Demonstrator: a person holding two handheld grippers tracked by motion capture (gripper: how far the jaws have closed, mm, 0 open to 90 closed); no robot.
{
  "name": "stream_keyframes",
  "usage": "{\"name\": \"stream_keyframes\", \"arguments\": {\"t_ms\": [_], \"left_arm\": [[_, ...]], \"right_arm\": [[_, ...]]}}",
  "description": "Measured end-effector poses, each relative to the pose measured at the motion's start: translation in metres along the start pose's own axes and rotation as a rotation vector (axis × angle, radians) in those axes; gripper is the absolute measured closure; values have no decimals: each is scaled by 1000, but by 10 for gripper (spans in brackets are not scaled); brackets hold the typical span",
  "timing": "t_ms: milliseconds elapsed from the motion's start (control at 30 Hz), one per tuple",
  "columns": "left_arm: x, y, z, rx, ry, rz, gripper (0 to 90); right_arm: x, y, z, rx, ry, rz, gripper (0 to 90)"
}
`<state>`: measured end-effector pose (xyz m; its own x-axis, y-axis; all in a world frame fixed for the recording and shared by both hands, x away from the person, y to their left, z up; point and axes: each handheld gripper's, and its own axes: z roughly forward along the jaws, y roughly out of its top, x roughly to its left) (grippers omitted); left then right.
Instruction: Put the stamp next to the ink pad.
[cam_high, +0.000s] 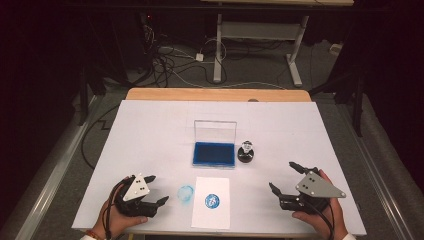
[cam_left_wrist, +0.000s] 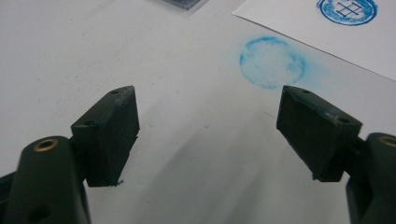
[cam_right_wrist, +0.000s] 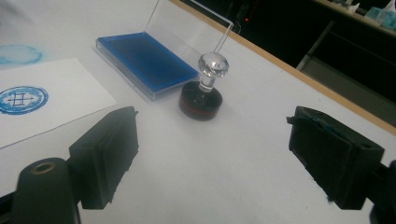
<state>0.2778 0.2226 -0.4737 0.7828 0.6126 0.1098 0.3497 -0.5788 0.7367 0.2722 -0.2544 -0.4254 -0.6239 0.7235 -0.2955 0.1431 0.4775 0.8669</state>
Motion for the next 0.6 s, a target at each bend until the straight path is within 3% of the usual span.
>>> {"name": "stream_keyframes", "arguments": {"t_ms": [300, 400, 600], "left_arm": [[0, 2, -5, -21, 12, -13, 202], [-2, 2, -5, -16, 14, -10, 202], [-5, 3, -7, -16, 20, 11, 202]], "right_arm": [[8, -30, -9, 25, -10, 26, 168], [10, -32, -9, 40, 15, 26, 166], [12, -30, -8, 45, 20, 6, 166]]}}
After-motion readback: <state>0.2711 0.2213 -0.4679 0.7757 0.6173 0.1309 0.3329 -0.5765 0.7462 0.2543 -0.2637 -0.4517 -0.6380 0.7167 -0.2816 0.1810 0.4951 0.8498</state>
